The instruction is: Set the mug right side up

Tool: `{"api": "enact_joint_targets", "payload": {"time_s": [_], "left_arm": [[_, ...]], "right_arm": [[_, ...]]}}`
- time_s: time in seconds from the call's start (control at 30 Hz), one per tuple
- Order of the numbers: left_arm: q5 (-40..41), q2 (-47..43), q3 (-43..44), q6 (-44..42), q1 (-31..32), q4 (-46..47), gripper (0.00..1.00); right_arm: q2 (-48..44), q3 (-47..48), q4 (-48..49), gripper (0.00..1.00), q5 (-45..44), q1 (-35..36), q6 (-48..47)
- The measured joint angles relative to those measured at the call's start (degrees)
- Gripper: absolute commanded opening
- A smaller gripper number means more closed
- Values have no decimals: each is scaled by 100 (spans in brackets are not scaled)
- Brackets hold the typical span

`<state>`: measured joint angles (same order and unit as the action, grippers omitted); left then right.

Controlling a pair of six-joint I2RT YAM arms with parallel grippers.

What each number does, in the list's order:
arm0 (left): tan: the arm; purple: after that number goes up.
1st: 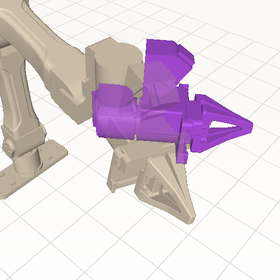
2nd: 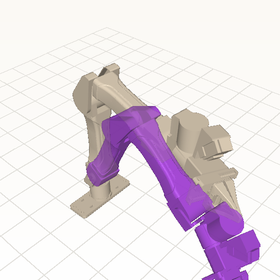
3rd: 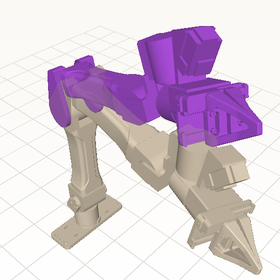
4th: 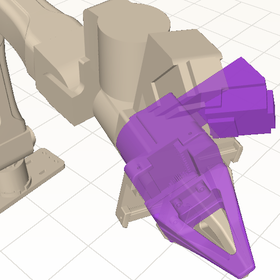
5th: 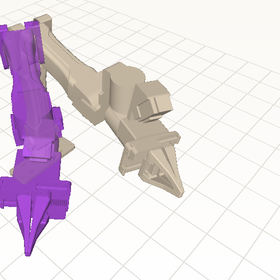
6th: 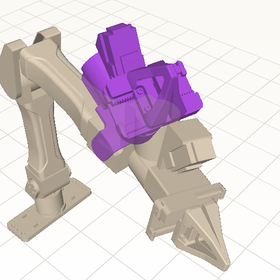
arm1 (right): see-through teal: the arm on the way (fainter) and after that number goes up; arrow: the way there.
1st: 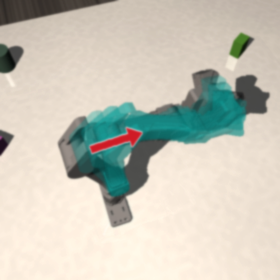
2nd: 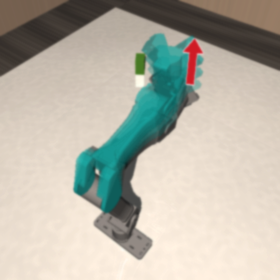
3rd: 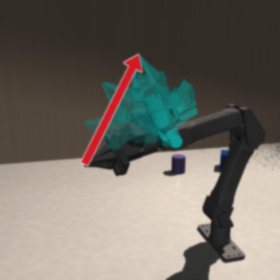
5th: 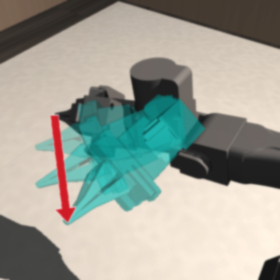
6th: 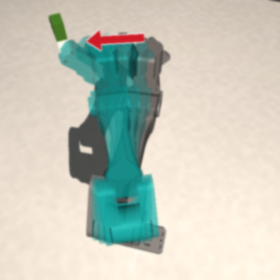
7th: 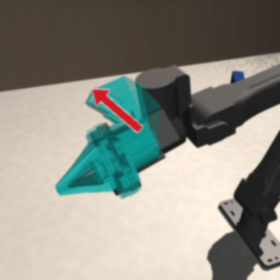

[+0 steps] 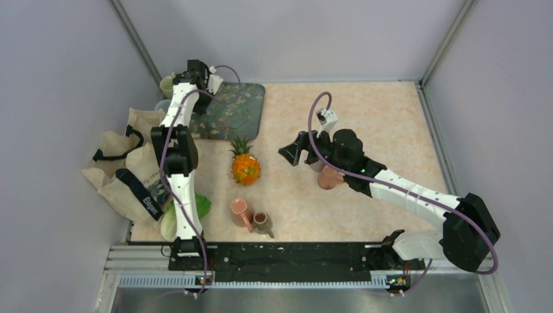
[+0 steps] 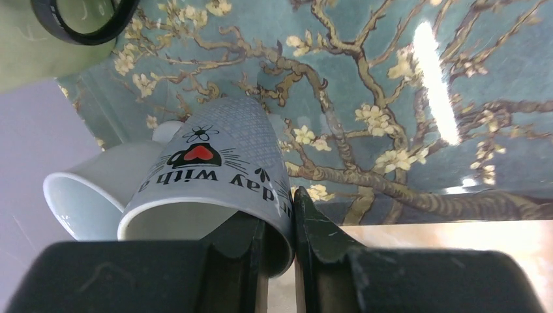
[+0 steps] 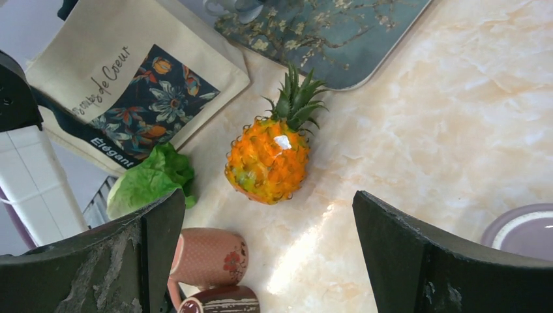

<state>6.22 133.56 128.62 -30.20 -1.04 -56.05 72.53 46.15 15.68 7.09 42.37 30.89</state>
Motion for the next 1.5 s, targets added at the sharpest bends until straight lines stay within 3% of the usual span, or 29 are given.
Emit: {"api": "enact_joint_targets", "payload": {"time_s": [0.17,0.3,0.33,0.57,1.07,1.2,1.37,1.5], "left_arm": [[227,42,-146,-264,-4,39,0],[236,103,-186,-387,-13,223,30],[240,107,-229,-420,-22,293,33],[374,107,-337,-588,-103,748,37],[1115,103,-402,-890,-162,1991,59],[787,-157,-767,-815,-149,1985,67],[-282,-1436,-1950,-507,-90,1718,69],[-1158,-2627,-2564,-131,-46,1515,69]], "right_arm": [[-46,0,-177,99,-68,0,-238],[-44,0,-323,99,-61,0,-334],[-44,0,-326,99,-63,0,-348],[-42,0,-326,99,-59,0,-391],[-52,2,-470,99,-109,2,-616],[-199,11,-955,99,-459,251,-1182],[-420,129,-1858,99,-1231,1390,-2000],[-651,125,-2699,99,-1895,1416,-2236]]}}
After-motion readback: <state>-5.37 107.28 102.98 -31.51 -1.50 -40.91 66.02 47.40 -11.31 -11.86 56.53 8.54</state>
